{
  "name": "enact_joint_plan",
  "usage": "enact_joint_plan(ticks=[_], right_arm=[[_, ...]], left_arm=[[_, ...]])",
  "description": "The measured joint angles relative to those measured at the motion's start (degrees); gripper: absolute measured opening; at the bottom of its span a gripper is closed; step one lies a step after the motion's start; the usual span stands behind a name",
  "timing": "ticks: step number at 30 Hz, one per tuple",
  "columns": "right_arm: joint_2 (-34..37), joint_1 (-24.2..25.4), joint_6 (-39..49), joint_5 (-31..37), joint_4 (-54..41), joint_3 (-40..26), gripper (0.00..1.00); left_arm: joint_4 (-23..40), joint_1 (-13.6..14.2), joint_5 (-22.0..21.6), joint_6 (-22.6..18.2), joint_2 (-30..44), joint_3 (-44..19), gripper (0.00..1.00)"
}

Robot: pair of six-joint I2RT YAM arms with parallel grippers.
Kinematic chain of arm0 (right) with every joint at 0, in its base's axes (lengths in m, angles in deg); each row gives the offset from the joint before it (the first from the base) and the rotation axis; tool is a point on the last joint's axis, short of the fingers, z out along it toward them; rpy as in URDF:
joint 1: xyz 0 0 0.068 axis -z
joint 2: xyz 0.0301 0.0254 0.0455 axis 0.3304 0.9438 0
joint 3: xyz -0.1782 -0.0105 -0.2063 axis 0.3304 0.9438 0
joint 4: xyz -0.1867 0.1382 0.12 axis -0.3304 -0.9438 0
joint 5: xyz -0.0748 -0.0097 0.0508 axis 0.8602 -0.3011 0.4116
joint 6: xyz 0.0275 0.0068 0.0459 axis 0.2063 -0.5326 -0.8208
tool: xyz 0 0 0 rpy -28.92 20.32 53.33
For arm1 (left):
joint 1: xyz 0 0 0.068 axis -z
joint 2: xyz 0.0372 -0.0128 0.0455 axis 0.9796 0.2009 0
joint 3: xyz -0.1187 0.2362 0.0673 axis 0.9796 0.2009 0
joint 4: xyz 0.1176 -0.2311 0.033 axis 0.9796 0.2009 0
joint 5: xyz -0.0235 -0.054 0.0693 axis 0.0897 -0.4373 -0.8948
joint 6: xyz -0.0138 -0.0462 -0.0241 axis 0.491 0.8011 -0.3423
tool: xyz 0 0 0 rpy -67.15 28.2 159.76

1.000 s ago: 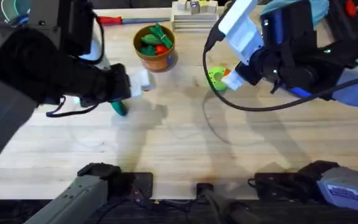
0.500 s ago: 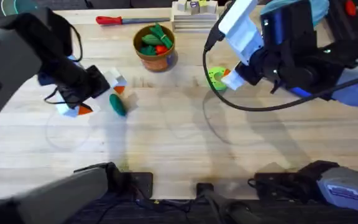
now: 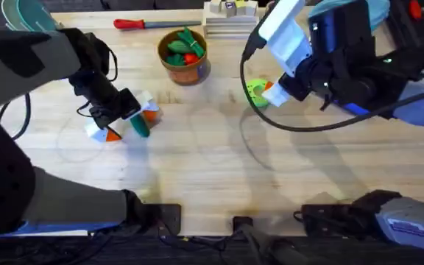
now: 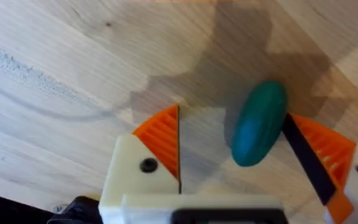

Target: Pick up the gripper from the table and insert it into the empty holder that is missing its gripper. Then pick up a screw, insert it into the mounting hole, and use the screwdriver to tighten it. Finally, clean up the table by picking up the vegetable and placing it into the bucket.

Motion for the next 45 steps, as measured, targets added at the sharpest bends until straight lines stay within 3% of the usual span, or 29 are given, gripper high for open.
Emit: enact_joint_plan(ticks=[3, 8, 9, 15, 21, 26, 31, 35, 38, 43, 44, 45], right_arm=[[0.0, 0.0, 0.0, 0.0, 0.0, 0.0, 0.984], [0.0, 0.0, 0.0, 0.0, 0.0, 0.0, 0.986], [0.0, 0.0, 0.0, 0.0, 0.0, 0.0, 0.985], [0.0, 0.0, 0.0, 0.0, 0.0, 0.0, 0.986], [0.0, 0.0, 0.0, 0.0, 0.0, 0.0, 0.987], [0.0, 0.0, 0.0, 0.0, 0.0, 0.0, 0.986], [0.0, 0.0, 0.0, 0.0, 0.0, 0.0, 0.987], [0.0, 0.0, 0.0, 0.0, 0.0, 0.0, 0.986], [0.0, 0.0, 0.0, 0.0, 0.0, 0.0, 0.987], [0.0, 0.0, 0.0, 0.0, 0.0, 0.0, 0.987], [0.0, 0.0, 0.0, 0.0, 0.0, 0.0, 0.987], [0.0, 0.0, 0.0, 0.0, 0.0, 0.0, 0.987]], left_arm=[[-0.2, 0.0, 0.9, 0.1, 0.2, -0.1, 0.800], [-0.1, 0.1, 1.3, 0.3, 0.2, -0.5, 0.074], [0.4, 0.1, 1.4, 0.4, 0.3, -0.7, 0.029], [10.0, 0.3, 0.9, 1.1, 1.5, -4.1, 0.026], [13.7, 3.7, 0.8, 1.5, 0.7, -17.5, 0.026], [7.2, 9.4, 3.1, 2.7, -1.1, -25.5, 0.026], [-4.0, 16.5, 5.3, 6.0, -1.2, -26.5, 0.025], [-9.8, 21.0, 4.5, 7.0, -0.3, -26.4, 0.025], [-10.7, 22.3, 1.6, 7.3, 0.2, -26.4, 0.025], [-9.9, 22.0, -4.0, 7.6, 0.6, -26.4, 0.027], [-9.9, 21.9, -4.7, 7.5, 0.7, -26.4, 0.046], [-9.9, 21.9, -5.1, 7.5, 0.9, -26.4, 0.160]])
